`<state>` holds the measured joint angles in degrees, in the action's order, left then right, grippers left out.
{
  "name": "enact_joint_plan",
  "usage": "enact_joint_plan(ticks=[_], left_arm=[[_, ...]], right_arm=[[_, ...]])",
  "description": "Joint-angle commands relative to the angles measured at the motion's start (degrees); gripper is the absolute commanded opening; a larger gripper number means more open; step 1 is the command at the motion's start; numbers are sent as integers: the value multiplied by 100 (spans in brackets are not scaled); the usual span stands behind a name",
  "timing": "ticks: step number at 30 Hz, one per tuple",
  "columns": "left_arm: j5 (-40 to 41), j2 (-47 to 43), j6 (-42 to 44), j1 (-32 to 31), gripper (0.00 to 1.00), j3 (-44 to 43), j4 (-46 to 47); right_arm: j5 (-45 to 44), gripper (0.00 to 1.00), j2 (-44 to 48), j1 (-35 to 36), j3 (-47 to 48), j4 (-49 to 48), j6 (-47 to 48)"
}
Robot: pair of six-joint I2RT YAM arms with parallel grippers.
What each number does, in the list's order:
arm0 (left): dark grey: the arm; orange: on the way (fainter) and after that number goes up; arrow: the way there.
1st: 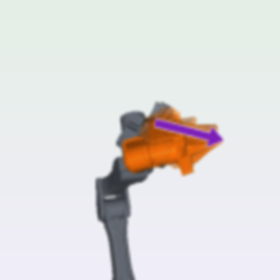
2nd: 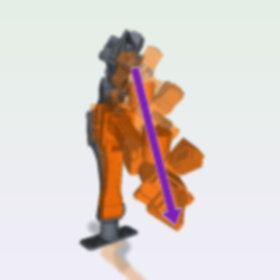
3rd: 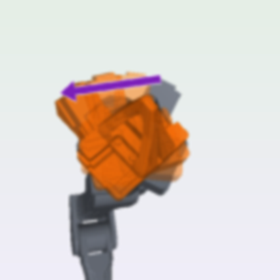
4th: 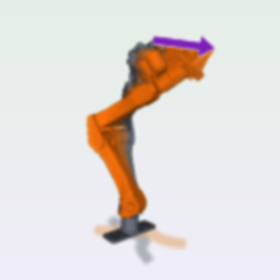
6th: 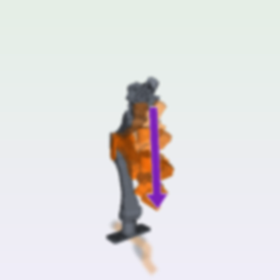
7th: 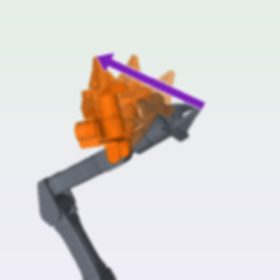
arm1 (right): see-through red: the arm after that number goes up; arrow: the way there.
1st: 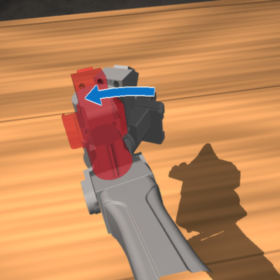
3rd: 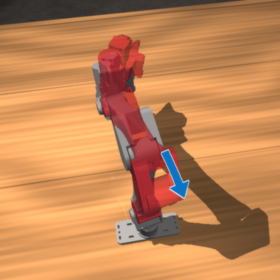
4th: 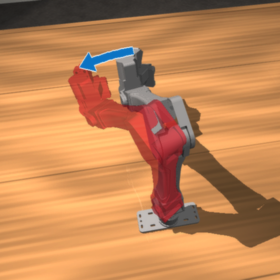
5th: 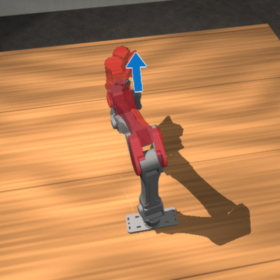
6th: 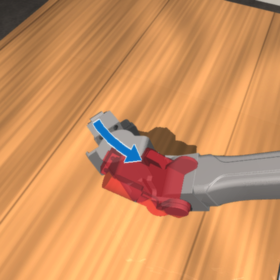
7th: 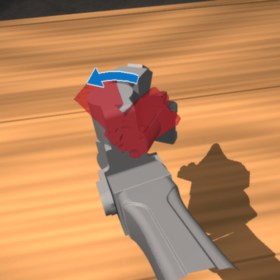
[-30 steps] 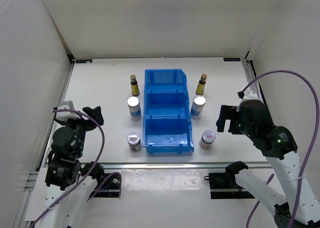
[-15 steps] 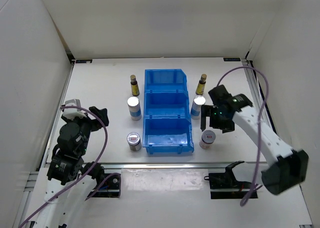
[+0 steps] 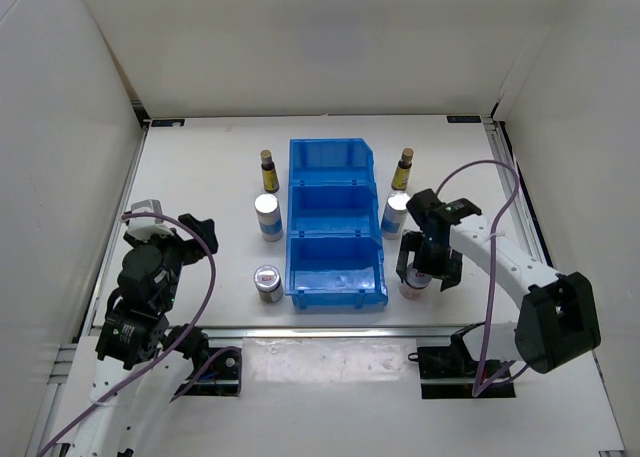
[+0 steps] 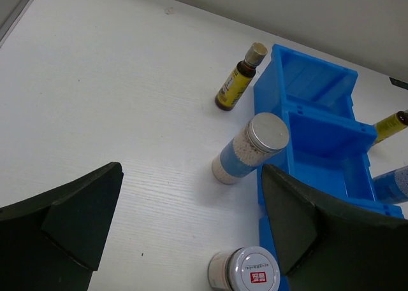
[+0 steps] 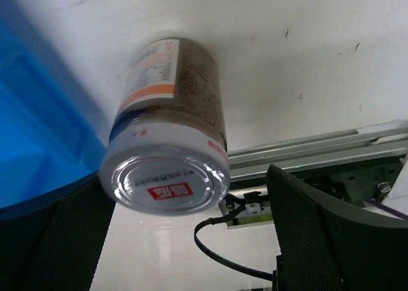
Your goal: Organize the condiment bottles
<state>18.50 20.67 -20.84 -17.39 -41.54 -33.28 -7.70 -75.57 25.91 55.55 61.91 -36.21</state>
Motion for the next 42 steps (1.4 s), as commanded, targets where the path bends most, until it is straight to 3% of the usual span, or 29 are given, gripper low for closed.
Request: enact_joint_plan(ticks=[1, 7, 9, 11, 15, 18, 23, 27, 36, 39, 42], left_arm=[[110, 8, -34, -19, 100, 23, -82], [163, 8, -34, -19, 100, 23, -82], [163, 60, -34, -19, 100, 23, -82], [163, 113, -34, -19, 100, 23, -143], [163, 183, -87, -19, 100, -30, -197], [163, 254, -87, -19, 100, -30, -197], [461, 543, -376, -19, 100, -135, -433], [488, 965, -438, -19, 100, -372, -654], [198, 2046, -500, -19, 100, -829, -1111], [-231, 2047, -605, -19, 100, -882, -1180], [-891, 2423, -1033, -19, 94, -1251, -1626]], right_arm=[[67, 96, 34, 28, -298, -310, -326], [190, 81, -28, 81, -475, -706, -326], [190, 70, -28, 81, -475, -707, -255], [138, 58, 25, 81, -475, -707, -203], [-195, 16, 524, 300, -10, -233, -264], [-513, 0, 1209, 808, 613, -39, -343], [-442, 0, 1098, 1424, 1475, -39, -255], [-513, 0, 158, 2084, 1915, -153, -378], [-206, 0, -1741, 2366, 2715, -206, -896], [-91, 0, -2128, 2419, 2795, -206, -1107], [182, 0, -2357, 2419, 2786, -258, -1362]])
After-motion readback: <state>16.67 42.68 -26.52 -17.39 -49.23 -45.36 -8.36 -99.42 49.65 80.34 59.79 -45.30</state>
